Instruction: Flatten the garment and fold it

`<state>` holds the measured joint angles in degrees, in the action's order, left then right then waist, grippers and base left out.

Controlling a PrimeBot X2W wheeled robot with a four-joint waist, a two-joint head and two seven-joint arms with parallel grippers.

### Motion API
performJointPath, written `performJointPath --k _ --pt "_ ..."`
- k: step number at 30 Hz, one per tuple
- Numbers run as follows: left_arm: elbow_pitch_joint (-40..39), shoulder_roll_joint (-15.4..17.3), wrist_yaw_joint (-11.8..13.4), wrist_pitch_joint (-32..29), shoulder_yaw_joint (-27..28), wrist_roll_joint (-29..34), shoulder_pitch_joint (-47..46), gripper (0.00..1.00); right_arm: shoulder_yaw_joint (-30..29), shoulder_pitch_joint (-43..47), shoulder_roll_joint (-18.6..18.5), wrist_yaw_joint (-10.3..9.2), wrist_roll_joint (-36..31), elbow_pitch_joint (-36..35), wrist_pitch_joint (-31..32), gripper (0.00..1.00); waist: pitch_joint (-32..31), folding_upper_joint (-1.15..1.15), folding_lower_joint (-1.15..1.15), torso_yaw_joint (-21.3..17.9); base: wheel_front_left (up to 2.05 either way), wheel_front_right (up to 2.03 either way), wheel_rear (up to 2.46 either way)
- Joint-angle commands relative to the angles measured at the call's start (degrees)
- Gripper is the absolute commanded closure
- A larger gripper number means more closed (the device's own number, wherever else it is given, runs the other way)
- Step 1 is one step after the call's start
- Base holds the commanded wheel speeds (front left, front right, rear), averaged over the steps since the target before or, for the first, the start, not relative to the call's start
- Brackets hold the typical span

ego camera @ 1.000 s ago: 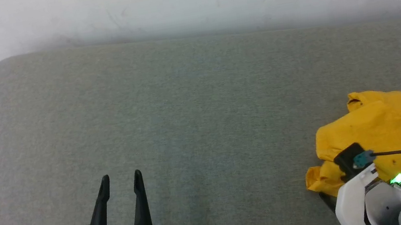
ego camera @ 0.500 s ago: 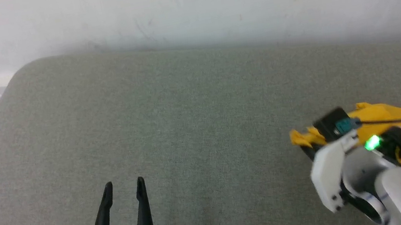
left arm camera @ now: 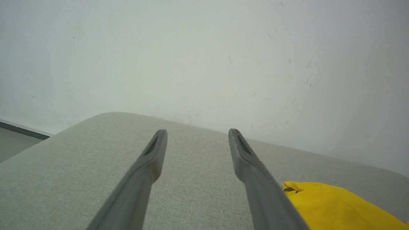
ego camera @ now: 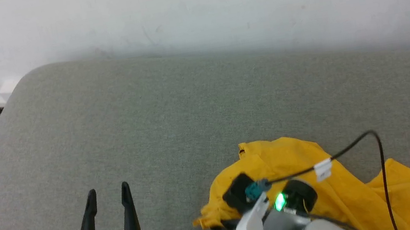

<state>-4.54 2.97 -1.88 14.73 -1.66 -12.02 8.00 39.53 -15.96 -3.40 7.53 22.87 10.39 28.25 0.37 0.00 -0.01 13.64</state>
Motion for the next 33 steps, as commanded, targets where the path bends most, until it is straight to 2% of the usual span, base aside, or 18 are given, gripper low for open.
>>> performJointPath --k 1,2,6,9,14,20,24,27,33 --pt "0.04 -0.09 -0.17 0.27 -0.14 0.12 0.21 0.00 0.82 0.87 -0.04 -0.04 -0.05 1.80 -0.44 0.56 1.50 0.00 0.01 1.33 0.00 0.00 0.00" --pt "0.16 -0.09 -0.26 0.27 -0.32 0.01 0.03 0.00 1.22 1.07 -0.10 -0.04 -0.33 3.07 -1.02 0.00 1.86 0.00 0.01 1.57 0.00 0.00 0.00" --pt "0.48 -0.09 -0.10 0.27 -0.97 -0.62 -0.50 0.00 0.23 1.38 -0.02 -0.04 -0.01 5.76 -4.01 0.00 2.72 0.00 0.01 1.57 0.00 0.00 0.00" --pt "0.65 -0.09 -0.13 0.27 -1.19 -0.64 -0.73 0.00 -3.24 1.30 0.04 -0.04 0.01 4.99 -6.87 0.00 2.69 0.00 0.01 0.88 0.00 0.00 0.00" --pt "-0.07 -0.09 -0.25 0.27 -0.95 0.06 -0.51 0.00 -14.54 3.89 0.03 -0.04 -3.85 0.57 -12.88 0.00 1.73 0.00 0.01 -1.35 0.00 0.00 0.00" --pt "-1.26 -0.09 -0.88 0.27 -0.92 0.83 0.23 0.00 -31.42 13.02 0.45 -0.04 -10.44 -9.40 -19.54 0.00 1.27 0.00 0.01 -4.64 0.00 0.00 0.00" --pt "-1.67 -0.09 -1.03 0.27 -1.13 1.02 0.80 0.00 -40.53 20.84 0.50 -0.04 -9.88 -14.59 -25.94 0.00 1.36 0.00 0.01 -6.76 0.00 0.00 0.00" --pt "-1.83 -0.09 -1.10 0.27 -1.15 1.27 1.61 0.00 -44.96 25.87 0.51 -0.04 -8.21 -15.44 -31.67 0.00 1.50 0.00 0.01 -8.35 0.00 0.00 0.00" --pt "-3.44 -0.09 -0.75 0.27 -1.36 1.58 3.97 0.00 -48.29 31.09 0.51 -0.04 -7.47 -12.75 -38.49 0.00 1.74 0.00 0.01 -11.26 0.00 0.00 0.00"
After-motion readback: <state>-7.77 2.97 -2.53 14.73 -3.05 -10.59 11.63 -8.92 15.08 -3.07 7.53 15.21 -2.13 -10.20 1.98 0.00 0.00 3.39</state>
